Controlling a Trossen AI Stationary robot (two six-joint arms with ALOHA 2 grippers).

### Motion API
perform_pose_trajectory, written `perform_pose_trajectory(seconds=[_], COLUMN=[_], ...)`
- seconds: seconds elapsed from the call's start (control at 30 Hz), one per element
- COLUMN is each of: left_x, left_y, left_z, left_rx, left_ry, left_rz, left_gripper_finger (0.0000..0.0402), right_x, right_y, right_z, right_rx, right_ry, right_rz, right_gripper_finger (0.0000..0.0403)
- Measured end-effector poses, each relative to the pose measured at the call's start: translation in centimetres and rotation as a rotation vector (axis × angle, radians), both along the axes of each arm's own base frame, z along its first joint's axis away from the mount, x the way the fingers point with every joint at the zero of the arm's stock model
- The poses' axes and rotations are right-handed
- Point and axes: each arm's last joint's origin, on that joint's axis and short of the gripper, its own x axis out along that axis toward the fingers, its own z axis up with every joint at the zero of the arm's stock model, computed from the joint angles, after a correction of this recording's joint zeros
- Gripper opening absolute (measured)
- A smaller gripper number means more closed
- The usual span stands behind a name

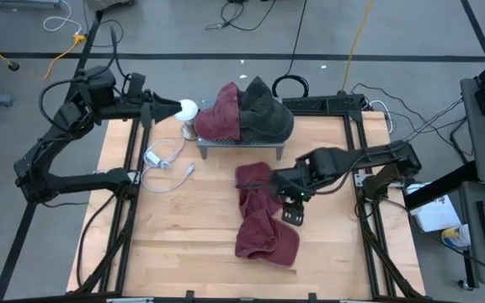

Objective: Pick & Place hat
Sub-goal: Stack the bottom red cap on top of the red cap on the shelf

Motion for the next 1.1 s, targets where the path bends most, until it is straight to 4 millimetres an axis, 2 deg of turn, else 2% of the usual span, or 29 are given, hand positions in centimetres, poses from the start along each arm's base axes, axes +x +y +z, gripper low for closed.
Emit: perform_pose_trajectory(seconds=[0.17,0.33,0.53,0.9,1.1], left_x=[0.6,1.4,2.4,4.2,4.6], left_y=[-0.2,-0.5,-1.0,-1.5,-1.7], left_z=[-0.6,-0.9,-1.2,-1.8,-2.0], left_rx=[-0.042,-0.073,-0.075,-0.078,-0.077], left_ry=[0.043,0.063,0.087,0.132,0.142], left_rz=[-0.029,-0.066,-0.078,-0.104,-0.118], left_gripper_finger=[0.0212,0.0212,0.0212,0.0212,0.0212], right_x=[-0.6,-1.4,-1.9,-2.8,-3.0], right_y=[1.0,1.6,1.6,1.2,1.5], right_z=[-4.2,-8.3,-12.6,-18.6,-20.1], right_rx=[0.014,0.058,0.157,0.243,0.366], right_ry=[0.050,0.003,-0.044,-0.112,-0.170], right_rz=[0.059,0.057,-0.027,-0.145,-0.138], right_gripper_finger=[0.0259,0.0255,0.0252,0.0252,0.0251])
